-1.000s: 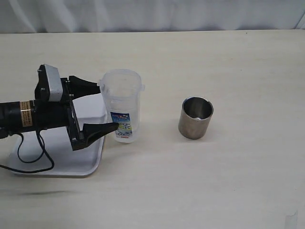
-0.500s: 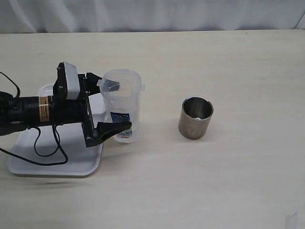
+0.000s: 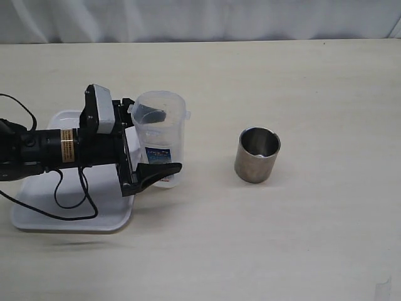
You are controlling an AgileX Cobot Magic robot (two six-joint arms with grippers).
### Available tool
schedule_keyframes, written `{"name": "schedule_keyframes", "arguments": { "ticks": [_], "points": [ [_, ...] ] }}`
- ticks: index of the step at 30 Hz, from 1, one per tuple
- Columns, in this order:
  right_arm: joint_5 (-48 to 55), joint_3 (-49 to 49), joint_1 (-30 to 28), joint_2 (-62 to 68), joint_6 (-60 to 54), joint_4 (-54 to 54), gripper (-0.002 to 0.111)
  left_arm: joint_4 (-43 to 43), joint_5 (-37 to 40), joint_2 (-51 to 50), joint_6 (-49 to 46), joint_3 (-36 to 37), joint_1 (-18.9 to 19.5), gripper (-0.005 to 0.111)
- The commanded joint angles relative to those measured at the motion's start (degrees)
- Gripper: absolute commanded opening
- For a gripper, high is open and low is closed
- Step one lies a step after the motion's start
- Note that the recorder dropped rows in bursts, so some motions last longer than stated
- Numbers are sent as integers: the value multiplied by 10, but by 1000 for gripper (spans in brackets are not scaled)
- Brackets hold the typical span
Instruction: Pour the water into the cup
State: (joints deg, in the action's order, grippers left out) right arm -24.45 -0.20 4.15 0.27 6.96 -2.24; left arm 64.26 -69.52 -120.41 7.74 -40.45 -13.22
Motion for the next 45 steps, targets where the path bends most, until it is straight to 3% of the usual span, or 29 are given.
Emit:
{"name": "schedule_keyframes", "arguments": {
  "ticks": [1, 9, 25, 32, 45],
  "points": [
    [6, 2, -2, -3, 3, -4, 61, -23, -4, -1, 1, -3, -14, 105],
    [6, 2, -2, -3, 3, -4, 61, -64, -4, -1, -1, -3, -21, 105],
    [7, 2, -2, -3, 3, -4, 61, -48, -4, -1, 17, -3, -21, 105],
    [7, 2, -2, -3, 3, -4, 61, -85, -4, -1, 17, -3, -56, 105],
    [7, 2, -2, -3, 3, -4, 61, -106, -4, -1, 17, -3, -56, 103]
  ]
}}
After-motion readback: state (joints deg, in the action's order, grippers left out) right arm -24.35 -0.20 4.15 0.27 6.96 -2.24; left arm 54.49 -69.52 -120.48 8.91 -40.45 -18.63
